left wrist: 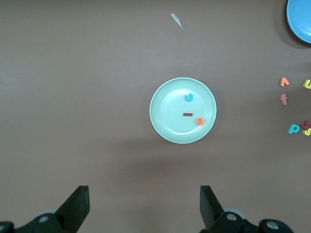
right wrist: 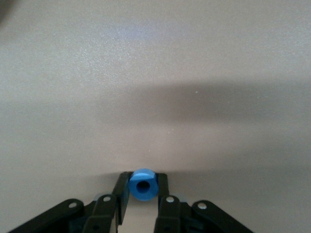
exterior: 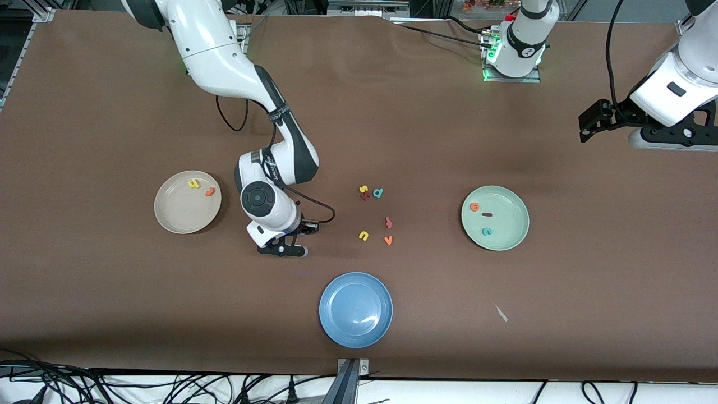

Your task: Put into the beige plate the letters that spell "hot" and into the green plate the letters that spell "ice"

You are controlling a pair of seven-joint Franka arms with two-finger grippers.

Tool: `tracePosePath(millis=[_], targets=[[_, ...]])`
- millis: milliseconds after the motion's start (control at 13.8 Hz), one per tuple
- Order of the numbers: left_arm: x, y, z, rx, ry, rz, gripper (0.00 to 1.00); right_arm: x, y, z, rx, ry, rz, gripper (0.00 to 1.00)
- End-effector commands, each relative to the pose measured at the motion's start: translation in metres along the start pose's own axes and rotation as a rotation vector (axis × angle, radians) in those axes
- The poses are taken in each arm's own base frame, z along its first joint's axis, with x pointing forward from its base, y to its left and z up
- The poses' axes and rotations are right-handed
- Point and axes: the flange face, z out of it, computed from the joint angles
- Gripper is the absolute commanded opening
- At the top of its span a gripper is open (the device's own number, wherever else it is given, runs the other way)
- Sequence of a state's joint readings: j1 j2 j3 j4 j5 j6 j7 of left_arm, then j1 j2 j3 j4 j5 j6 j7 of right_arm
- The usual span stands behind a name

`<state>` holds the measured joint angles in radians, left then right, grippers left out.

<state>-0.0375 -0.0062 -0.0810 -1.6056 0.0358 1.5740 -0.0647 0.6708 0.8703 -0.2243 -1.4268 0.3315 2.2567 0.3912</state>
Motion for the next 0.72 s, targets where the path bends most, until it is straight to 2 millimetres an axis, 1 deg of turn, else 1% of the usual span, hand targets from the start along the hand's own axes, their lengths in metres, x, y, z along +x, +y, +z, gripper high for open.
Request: tracePosePath(millis=[0,72,290,362,507,579,652], targets=[[0.003,-0.001,-0.006,0.014,0.008,0.012,1.0,0.003,-0.005,0.009,0.021,-0.002,-0.003,0.2],[0.003,-0.001,-0.006,0.014,0.008,0.012,1.0,0.003,-0.005,0.007,0.019,-0.008,-0.004,0.2],[0.003,-0.002,-0.006,0.014,0.008,0.012,1.0,0.0,-0.004,-0.015,-0.001,-0.044,-0.025,0.2],[0.003,-0.002,-0.006,0.014,0.008,0.012,1.0,0.002,0.006,-0.024,-0.025,-0.068,-0.038,0.2],[0.003,-0.003,-0.006,0.014,0.008,0.012,1.0,0.001,0.037,-0.037,-0.067,-0.136,-0.095,0.19],[0.002,-0.003,-0.005,0.014,0.006,0.01,1.0,0.0,0.057,-0.044,-0.076,-0.147,-0.105,0.19],[0.002,-0.003,-0.005,0.014,0.006,0.01,1.0,-0.006,0.076,-0.05,-0.077,-0.16,-0.119,0.19]])
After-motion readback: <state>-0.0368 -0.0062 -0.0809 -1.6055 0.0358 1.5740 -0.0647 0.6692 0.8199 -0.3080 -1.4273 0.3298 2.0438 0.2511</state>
